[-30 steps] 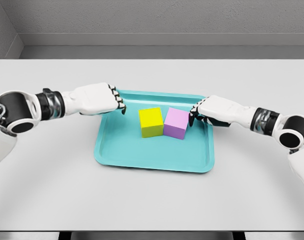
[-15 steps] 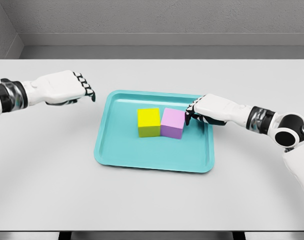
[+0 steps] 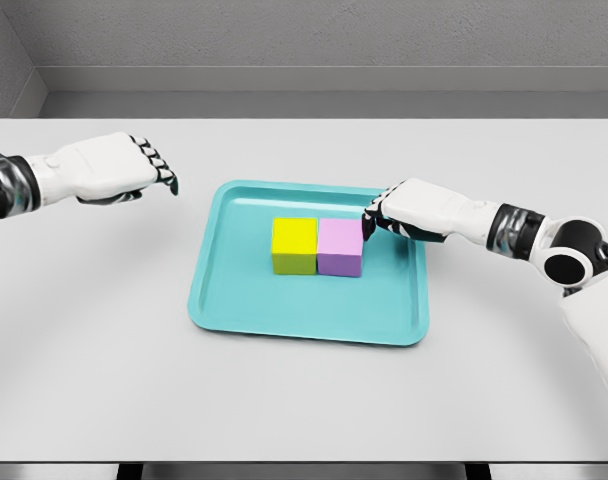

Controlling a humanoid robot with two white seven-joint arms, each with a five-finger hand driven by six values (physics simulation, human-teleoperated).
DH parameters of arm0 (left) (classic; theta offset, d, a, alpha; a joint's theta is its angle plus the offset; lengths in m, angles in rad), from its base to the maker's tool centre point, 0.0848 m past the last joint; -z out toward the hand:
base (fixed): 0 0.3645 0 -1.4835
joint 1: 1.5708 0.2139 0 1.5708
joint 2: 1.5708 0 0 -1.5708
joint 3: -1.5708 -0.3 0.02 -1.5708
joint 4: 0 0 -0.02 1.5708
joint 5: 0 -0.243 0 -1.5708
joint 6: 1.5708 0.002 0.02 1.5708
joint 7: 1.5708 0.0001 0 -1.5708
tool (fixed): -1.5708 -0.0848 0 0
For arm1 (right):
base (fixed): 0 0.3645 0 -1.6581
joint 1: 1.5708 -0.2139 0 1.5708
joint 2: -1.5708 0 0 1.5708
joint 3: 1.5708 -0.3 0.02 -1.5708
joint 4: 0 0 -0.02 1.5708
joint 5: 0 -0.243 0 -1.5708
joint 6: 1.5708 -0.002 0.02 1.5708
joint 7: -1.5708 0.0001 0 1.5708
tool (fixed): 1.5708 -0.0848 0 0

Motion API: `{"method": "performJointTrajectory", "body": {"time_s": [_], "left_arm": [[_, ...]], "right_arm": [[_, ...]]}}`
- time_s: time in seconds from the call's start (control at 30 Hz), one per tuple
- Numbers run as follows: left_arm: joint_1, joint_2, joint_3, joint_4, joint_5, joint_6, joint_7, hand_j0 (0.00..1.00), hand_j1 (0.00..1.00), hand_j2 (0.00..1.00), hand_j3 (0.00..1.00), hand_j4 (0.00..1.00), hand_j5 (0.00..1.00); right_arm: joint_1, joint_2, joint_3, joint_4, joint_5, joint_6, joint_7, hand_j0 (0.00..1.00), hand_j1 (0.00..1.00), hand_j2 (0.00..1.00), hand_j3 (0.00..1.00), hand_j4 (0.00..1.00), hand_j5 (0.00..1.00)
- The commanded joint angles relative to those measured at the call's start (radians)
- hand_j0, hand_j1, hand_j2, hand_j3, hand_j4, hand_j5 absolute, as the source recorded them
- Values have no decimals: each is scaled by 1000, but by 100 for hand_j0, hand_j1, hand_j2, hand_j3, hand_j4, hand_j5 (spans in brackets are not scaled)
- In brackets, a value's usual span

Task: Push two cubes

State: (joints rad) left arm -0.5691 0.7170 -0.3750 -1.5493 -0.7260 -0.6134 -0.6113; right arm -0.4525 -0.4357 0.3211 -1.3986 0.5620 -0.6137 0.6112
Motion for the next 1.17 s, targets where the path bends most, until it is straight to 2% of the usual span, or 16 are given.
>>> {"method": "performJointTrajectory", "body": {"time_s": [0.0,0.33,0.4,0.47,0.5,0.67,0.73,0.77,0.8,0.87,0.9,0.93,0.97,1.0,1.07,1.13], "left_arm": [[0,2,7,2,8,3,0,63,63,63,63,63,63],[5,15,8,2,17,3,0,65,65,65,65,65,65],[5,38,8,28,62,3,0,74,74,74,74,74,74],[5,45,8,58,89,3,0,94,94,94,94,94,94],[5,53,10,60,91,3,0,100,100,100,100,100,100],[5,75,10,83,111,3,0,100,100,100,100,100,100],[20,91,34,86,111,3,0,100,100,100,100,100,100],[34,102,54,104,111,3,0,100,100,100,100,100,100],[35,104,62,110,111,3,0,100,100,100,100,100,100],[37,110,64,112,111,3,0,100,100,100,100,100,100],[43,110,64,112,111,3,0,100,100,100,100,100,100],[43,111,71,112,111,3,0,100,100,100,100,100,100],[43,116,73,118,111,3,0,100,100,100,100,100,100],[43,116,74,120,111,3,0,100,100,100,100,100,100],[64,130,96,123,111,3,0,100,100,100,100,100,100],[69,131,105,123,109,3,0,100,100,100,100,100,100]], "right_arm": [[0,0,1,1,-7,3,0,43,43,43,43,43,43],[-2,22,4,10,9,3,0,42,42,42,42,42,42],[-3,20,4,10,9,3,0,42,42,42,42,42,42],[-5,15,3,12,7,3,0,42,42,42,42,42,42],[-5,12,-1,10,7,3,0,42,42,42,42,42,42],[-3,0,-5,7,6,3,0,42,42,42,42,42,42],[-3,-21,-14,-11,-2,3,0,42,42,42,42,42,42],[2,-46,-69,-49,-5,3,0,42,42,42,42,42,42],[26,-63,-172,-131,-11,3,0,43,43,43,43,43,43],[64,-120,-336,-218,-45,3,0,46,46,46,46,46,46],[77,-138,-390,-227,-71,3,0,47,47,47,47,47,47],[112,-167,-481,-221,-119,3,0,50,50,50,50,50,50],[136,-193,-519,-217,-162,3,0,64,64,64,64,64,64],[166,-195,-545,-215,-163,3,0,96,96,96,96,96,96],[215,-195,-594,-181,-165,3,0,99,99,99,99,99,99],[221,-196,-600,-152,-165,3,0,100,100,100,100,100,100]]}}
